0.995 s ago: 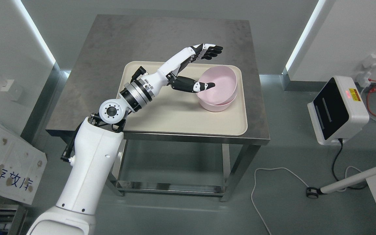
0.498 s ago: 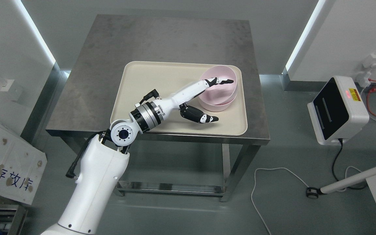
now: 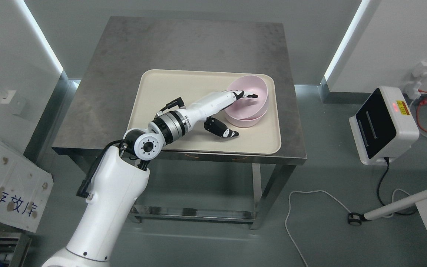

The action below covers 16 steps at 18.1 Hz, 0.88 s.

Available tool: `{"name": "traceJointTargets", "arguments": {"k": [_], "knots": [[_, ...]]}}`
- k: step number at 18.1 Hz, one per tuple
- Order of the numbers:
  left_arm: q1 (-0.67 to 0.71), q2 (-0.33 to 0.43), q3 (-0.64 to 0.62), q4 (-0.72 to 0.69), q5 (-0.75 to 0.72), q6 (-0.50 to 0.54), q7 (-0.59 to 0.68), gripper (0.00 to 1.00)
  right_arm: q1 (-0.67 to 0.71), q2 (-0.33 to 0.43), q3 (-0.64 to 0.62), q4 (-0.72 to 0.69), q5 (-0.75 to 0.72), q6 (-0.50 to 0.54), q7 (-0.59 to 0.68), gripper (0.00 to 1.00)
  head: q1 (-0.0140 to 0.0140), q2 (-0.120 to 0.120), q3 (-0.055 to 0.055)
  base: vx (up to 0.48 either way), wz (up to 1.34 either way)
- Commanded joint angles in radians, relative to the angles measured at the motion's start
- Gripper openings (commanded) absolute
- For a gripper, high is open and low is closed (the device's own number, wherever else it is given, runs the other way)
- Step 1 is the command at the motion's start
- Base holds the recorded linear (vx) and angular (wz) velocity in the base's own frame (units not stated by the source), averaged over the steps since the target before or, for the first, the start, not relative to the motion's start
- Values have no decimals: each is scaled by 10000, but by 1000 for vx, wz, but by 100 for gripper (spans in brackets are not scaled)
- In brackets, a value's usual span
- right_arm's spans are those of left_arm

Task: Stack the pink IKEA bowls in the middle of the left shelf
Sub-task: 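Reach the left hand to the stacked bowls' rim and grip it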

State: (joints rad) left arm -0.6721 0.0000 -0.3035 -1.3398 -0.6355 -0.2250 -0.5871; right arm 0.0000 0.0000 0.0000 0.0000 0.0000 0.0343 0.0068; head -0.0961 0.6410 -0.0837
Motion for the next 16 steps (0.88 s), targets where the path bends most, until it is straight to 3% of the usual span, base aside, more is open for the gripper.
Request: {"name": "traceJointTargets", "arguments": {"k": [1, 10, 13, 16], "knots": [[-397, 175, -263, -239, -915, 164, -19, 81, 291, -175, -108, -337, 0, -6, -7, 100, 0, 0, 0, 0, 0], [-366, 175, -1015, 191, -1745, 88, -20, 63, 291, -175, -107, -337, 0, 10, -7, 100, 0, 0, 0, 0, 0], [-366, 175, -877, 221, -1668, -202, -20, 42, 291, -175, -107, -337, 0, -6, -7, 100, 0, 0, 0, 0, 0], [-366, 175, -724, 374, -1576, -632, -19, 27, 291, -175, -107, -337, 0, -6, -7, 100, 0, 0, 0, 0, 0]]}}
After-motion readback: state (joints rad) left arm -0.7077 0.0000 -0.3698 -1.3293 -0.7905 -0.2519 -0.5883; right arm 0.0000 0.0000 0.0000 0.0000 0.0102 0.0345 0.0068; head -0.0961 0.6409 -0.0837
